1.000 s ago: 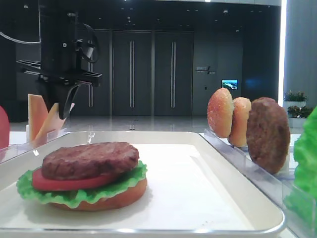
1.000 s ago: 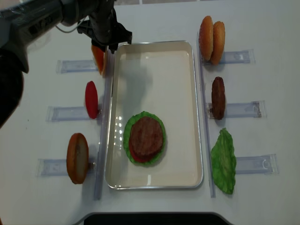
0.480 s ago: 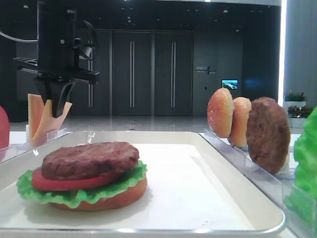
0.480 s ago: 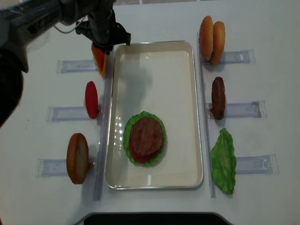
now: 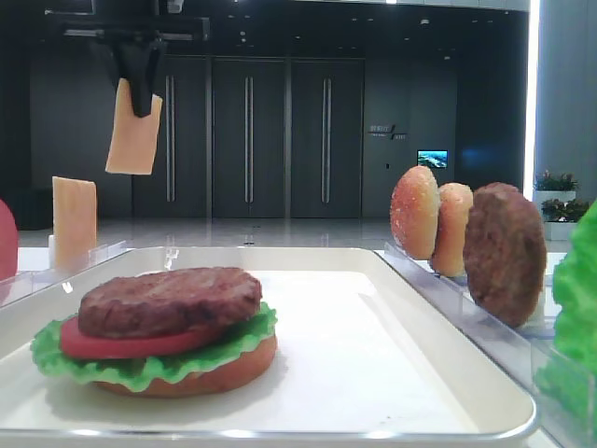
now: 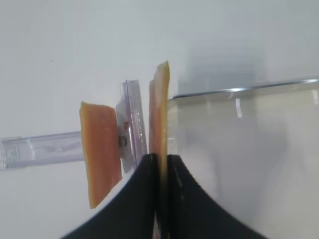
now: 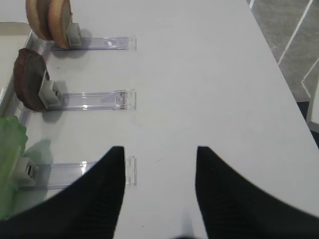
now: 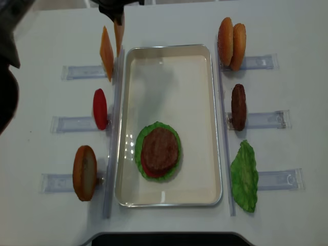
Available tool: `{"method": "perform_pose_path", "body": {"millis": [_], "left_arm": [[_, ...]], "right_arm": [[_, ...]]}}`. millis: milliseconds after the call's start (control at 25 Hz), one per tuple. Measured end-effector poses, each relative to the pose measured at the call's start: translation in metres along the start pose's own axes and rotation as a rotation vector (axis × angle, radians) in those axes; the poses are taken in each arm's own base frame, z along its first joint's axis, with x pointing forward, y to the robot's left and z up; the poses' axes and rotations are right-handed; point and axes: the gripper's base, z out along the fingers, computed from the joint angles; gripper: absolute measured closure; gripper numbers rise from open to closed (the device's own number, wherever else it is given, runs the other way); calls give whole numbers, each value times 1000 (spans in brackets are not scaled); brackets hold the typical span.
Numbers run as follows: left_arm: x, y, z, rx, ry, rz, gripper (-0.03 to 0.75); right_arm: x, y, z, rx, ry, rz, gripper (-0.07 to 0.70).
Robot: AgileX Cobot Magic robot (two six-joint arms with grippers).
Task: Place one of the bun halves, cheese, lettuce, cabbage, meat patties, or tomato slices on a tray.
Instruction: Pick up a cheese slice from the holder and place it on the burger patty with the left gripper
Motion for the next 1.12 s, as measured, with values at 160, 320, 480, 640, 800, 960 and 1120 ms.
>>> {"method": "perform_pose_path", "body": {"millis": [160, 320, 480, 640, 800, 960, 1120], "left_arm": [[-4, 3, -27, 36, -53, -1, 691], [-3, 5, -44, 65, -71, -13, 692], [7, 4, -52, 88, -54, -3, 692], [36, 6, -61, 91, 1, 26, 692], [75, 10, -87, 105, 16, 54, 692], [113, 14, -115, 129, 8, 50, 692], [137, 23, -128, 136, -1, 23, 692]], "right_arm": [[0, 0, 0, 0, 0, 0, 313], [0, 0, 0, 0, 0, 0, 313], [0, 0, 0, 0, 0, 0, 313], [0, 0, 0, 0, 0, 0, 313], [0, 0, 0, 0, 0, 0, 313], [0, 0, 0, 0, 0, 0, 313], [0, 0, 0, 0, 0, 0, 313]]}}
